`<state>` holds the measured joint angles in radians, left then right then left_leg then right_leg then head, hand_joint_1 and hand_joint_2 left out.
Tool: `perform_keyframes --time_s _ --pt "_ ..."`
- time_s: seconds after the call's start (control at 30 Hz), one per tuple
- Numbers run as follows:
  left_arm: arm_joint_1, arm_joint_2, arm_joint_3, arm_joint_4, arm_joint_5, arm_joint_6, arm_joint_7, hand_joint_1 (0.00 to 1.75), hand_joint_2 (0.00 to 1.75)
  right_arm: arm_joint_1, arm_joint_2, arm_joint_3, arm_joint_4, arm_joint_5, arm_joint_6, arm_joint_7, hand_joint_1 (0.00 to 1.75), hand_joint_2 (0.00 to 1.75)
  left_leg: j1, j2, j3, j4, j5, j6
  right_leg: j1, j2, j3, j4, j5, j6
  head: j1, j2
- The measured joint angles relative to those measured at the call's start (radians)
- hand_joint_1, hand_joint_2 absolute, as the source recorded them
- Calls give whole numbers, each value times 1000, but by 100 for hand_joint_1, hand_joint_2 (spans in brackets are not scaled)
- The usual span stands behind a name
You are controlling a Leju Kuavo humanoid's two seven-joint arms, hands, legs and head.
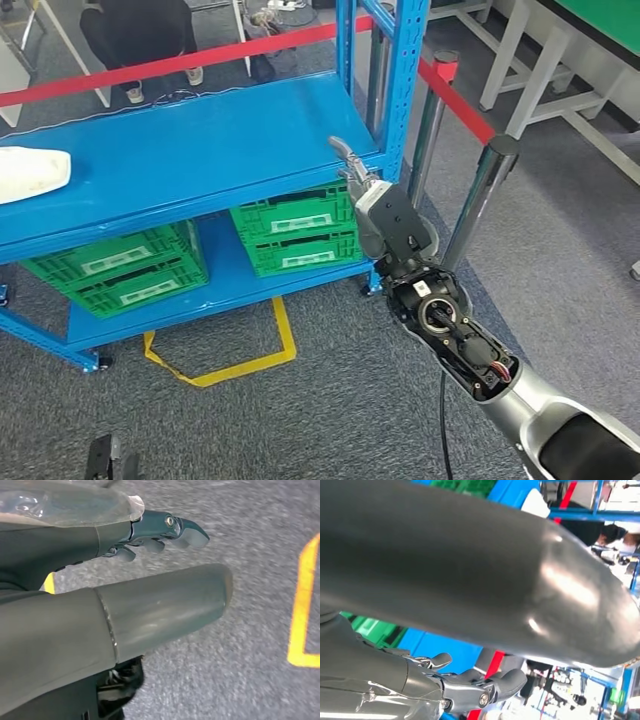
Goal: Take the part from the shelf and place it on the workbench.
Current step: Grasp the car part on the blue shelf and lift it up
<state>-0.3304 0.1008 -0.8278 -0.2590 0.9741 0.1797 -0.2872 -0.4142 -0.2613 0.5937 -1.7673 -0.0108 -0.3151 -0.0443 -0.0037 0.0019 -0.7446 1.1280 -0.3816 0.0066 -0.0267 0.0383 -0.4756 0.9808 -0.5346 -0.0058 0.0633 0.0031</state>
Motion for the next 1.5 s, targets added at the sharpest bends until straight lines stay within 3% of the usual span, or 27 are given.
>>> perform_keyframes --time_s 0.03,0.07,0.1,0.17,0.23,0.3,0.37,0.43,0.47,0.5,0.53,0.6,0.63,0.73,0.8,0.87,0.9,0.93,0.97,1.03,1.1,1.27,1.33,1.4,1.43,1.47,1.5 --pt "-1 3 0 0 0 0 0 0 0 1 0 0 0 0 0 0 0 0 -10 -5 26 -73 40 14 1 4 12 -7 -8 2 0 0" --pt "-2 6 0 0 0 0 0 0 0 3 0 0 1 1 0 1 0 0 -18 -9 50 -131 61 24 -1 7 22 -18 -14 5 -1 0" --pt "-4 9 0 0 0 0 0 0 0 5 0 0 1 1 0 1 0 0 -24 -11 68 -164 63 32 -2 10 32 -32 -16 9 -3 0" --pt "-7 12 0 0 0 0 1 0 0 10 0 -1 2 3 0 2 0 0 -24 -9 97 -194 44 36 -1 12 53 -46 -6 21 -4 0" --pt "-7 11 0 1 -1 -1 2 0 0 11 -1 -5 1 7 0 2 0 0 -17 -6 135 -226 32 33 4 1 42 -1 11 27 -3 0" --pt "-7 9 0 1 -2 -4 2 0 0 12 -2 -8 0 10 0 3 0 0 -11 -6 173 -246 17 28 8 -13 -30 116 7 26 -1 0" --pt "-5 6 0 1 -3 -7 4 0 0 19 -3 -10 1 12 1 6 0 0 -10 -7 203 -248 -7 26 10 -19 -119 225 -44 31 1 0" --pt "-3 3 0 1 -4 -9 9 0 0 26 -3 -14 1 14 2 9 0 0 -9 -7 239 -247 -35 23 9 -22 -166 233 -86 40 2 0" --pt "-3 1 0 1 -3 -9 11 0 0 27 -3 -16 1 14 3 10 0 0 -8 -7 260 -246 -50 21 7 -25 -169 193 -71 43 3 0" --pt "-3 0 0 1 -3 -9 12 0 0 28 -4 -17 2 14 5 11 0 0 -6 -7 280 -243 -67 18 5 -29 -161 131 -24 46 3 0" --pt "-3 -1 0 1 -3 -9 13 0 0 30 -4 -18 2 15 7 12 0 0 -5 -6 300 -239 -84 13 3 -35 -153 67 45 46 3 0" --pt "-6 -3 0 1 -3 -9 13 0 0 33 -4 -20 3 14 9 14 0 0 -5 -6 319 -233 -109 3 6 -42 -135 -12 140 34 2 0" --pt "-7 -3 0 1 -3 -9 14 0 0 34 -4 -22 3 14 10 15 0 0 -5 -5 323 -230 -115 -3 10 -42 -130 -21 155 23 1 0" --pt "-10 -5 0 1 -3 -9 14 0 0 29 -4 -27 2 14 13 15 0 0 1 -5 301 -168 -107 -18 13 -33 -97 -33 146 -4 3 0" --pt "-12 -7 0 1 -3 -9 14 0 0 26 -4 -30 1 15 14 14 0 0 4 -5 231 -52 -129 -27 10 -31 -84 -40 138 -14 0 0" --pt "-13 -7 0 1 -2 -9 14 0 0 27 -5 -32 1 15 17 14 0 0 8 -5 133 75 -188 -36 9 -28 -82 -40 130 -17 -2 0" --pt "-12 -7 0 1 -2 -9 14 0 0 28 -5 -33 0 15 18 15 0 0 10 -5 96 112 -205 -38 9 -26 -79 -40 127 -16 -2 0" --pt "-11 -7 0 1 -2 -9 14 0 0 29 -5 -33 0 15 18 15 0 0 12 -5 75 117 -200 -39 8 -25 -75 -40 122 -14 -2 0" --pt "-10 -7 0 1 -2 -10 14 0 0 30 -5 -33 0 15 18 15 0 0 14 -5 74 86 -170 -39 7 -24 -68 -40 117 -11 -1 0" --pt "-9 -7 0 1 -2 -9 14 0 0 30 -5 -34 0 15 19 15 0 0 16 -5 119 -55 -72 -38 4 -23 -53 -40 106 -3 -2 0" --pt "-11 -7 0 1 -2 -9 14 0 0 29 -5 -35 0 14 22 16 0 0 15 -4 159 -167 -33 -31 6 -21 -44 -39 96 9 -3 0" --pt "-10 -8 0 1 0 -8 13 0 0 29 -5 -39 0 14 30 17 0 0 13 -5 179 -193 -30 1 7 -24 -46 -19 60 39 -2 0" --pt "-11 -9 0 1 0 -7 12 0 0 29 -5 -42 0 14 31 17 0 0 12 -5 191 -195 -35 14 7 -30 -99 89 8 41 1 0" --pt "-9 -9 0 1 0 -6 11 0 0 31 -5 -44 0 14 32 16 0 0 6 -5 201 -195 -46 22 10 -32 -187 244 -44 40 3 0" --pt "-7 -9 0 1 0 -6 11 0 0 33 -5 -44 1 14 33 16 0 0 2 -5 207 -195 -53 24 13 -32 -219 288 -46 37 4 0" --pt "-5 -9 0 1 0 -6 10 0 0 35 -5 -44 1 14 34 16 0 0 -2 -6 215 -195 -60 26 16 -32 -232 290 -25 32 5 0" --pt "-3 -10 0 1 0 -5 9 0 0 35 -5 -44 2 14 36 16 0 0 -6 -7 227 -195 -69 28 21 -31 -223 250 16 24 6 0"
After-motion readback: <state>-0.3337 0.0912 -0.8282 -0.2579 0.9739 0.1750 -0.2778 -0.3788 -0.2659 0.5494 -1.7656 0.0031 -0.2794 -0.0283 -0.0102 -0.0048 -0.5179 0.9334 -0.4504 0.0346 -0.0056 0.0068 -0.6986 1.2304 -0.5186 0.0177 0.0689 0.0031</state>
